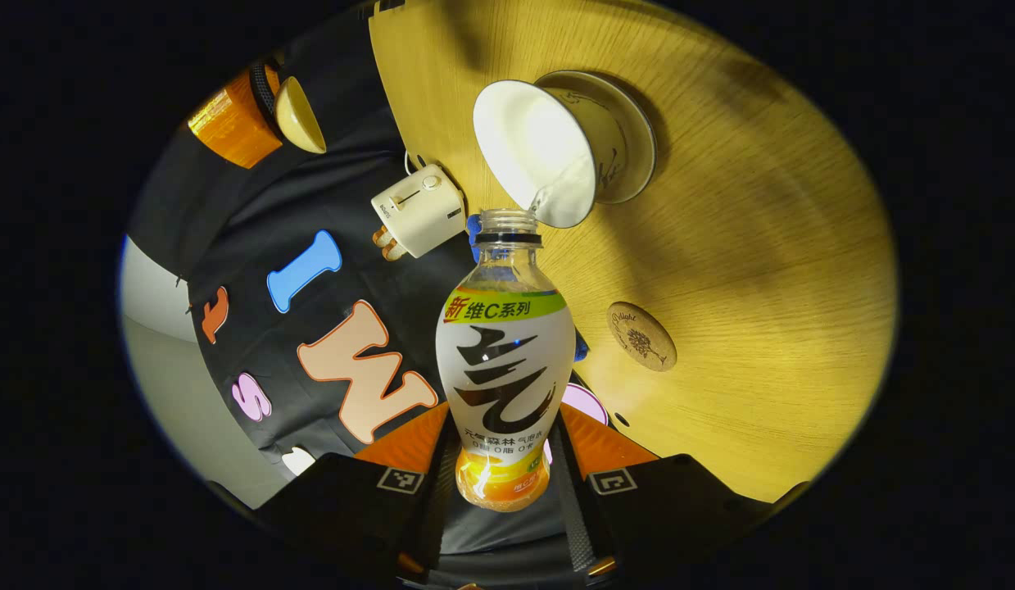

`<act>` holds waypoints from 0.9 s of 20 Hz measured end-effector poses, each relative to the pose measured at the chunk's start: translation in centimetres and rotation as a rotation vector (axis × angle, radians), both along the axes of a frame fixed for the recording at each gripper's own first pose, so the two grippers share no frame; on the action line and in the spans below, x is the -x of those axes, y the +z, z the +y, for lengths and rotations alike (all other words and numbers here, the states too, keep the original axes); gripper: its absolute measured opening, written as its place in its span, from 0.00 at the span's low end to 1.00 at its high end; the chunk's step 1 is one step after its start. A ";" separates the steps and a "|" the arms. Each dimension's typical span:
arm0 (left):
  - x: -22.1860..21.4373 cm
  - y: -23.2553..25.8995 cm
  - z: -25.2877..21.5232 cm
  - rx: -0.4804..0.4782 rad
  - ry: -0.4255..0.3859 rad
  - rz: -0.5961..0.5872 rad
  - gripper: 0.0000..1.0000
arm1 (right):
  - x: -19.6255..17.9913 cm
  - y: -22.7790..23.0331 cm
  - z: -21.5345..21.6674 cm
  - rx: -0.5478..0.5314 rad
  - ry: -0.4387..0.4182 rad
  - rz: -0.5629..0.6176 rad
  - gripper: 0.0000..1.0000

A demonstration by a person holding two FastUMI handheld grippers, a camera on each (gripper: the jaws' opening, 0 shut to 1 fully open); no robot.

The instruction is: Open the teacup lid with one hand, grasp the water bottle and pour water into the teacup with the other hand; after pouring, place the water bottle on the coaster and then close the teacup lid.

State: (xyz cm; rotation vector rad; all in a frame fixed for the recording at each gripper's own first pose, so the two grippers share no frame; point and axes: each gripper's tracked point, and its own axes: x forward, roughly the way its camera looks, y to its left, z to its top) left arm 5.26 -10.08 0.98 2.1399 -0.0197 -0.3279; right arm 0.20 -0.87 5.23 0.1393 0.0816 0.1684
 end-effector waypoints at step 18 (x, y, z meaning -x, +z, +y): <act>0.0 -1.8 0.4 0.145 0.016 0.123 0.57 | 0.0 -0.1 0.0 -0.004 0.001 0.003 0.28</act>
